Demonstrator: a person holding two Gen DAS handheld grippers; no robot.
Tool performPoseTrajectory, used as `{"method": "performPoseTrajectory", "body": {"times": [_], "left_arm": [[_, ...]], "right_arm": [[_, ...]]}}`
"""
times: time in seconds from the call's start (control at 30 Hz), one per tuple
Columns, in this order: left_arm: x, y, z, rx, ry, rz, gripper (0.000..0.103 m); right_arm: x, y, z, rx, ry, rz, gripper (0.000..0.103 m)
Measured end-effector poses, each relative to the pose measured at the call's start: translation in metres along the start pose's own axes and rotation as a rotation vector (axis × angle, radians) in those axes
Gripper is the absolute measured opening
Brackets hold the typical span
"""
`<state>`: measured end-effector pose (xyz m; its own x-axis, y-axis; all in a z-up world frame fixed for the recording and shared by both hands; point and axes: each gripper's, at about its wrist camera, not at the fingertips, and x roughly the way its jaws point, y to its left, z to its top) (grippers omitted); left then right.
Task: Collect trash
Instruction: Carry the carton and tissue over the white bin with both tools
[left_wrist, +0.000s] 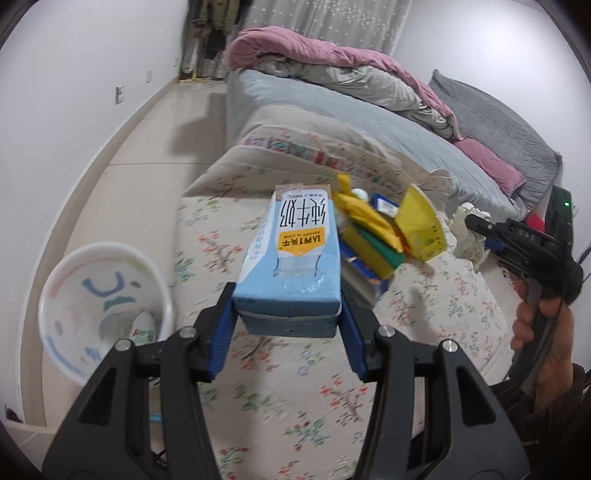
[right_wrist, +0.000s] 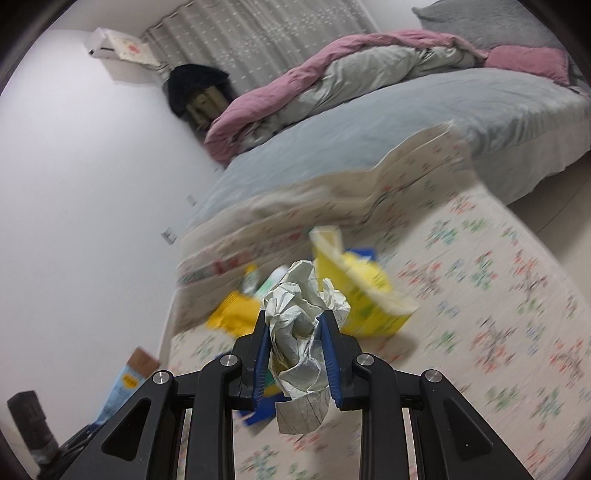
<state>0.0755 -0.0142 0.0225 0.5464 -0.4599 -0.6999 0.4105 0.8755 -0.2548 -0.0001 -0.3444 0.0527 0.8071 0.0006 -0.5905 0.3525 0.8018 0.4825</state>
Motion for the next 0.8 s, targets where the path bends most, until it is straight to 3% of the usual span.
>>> {"method": "performPoseTrajectory", "body": {"times": [0.4, 0.8], "left_arm": [[-0.014, 0.051, -0.027, -0.089, 0.014, 0.098, 0.054], [-0.024, 0.099, -0.046, -0.173, 0.039, 0.197, 0.054]], "right_arm": [[0.031, 0.077, -0.052, -0.121, 0.118, 0.122, 0.027], [0.065, 0.136, -0.085, -0.221, 0.207, 0.182, 0.027]]}}
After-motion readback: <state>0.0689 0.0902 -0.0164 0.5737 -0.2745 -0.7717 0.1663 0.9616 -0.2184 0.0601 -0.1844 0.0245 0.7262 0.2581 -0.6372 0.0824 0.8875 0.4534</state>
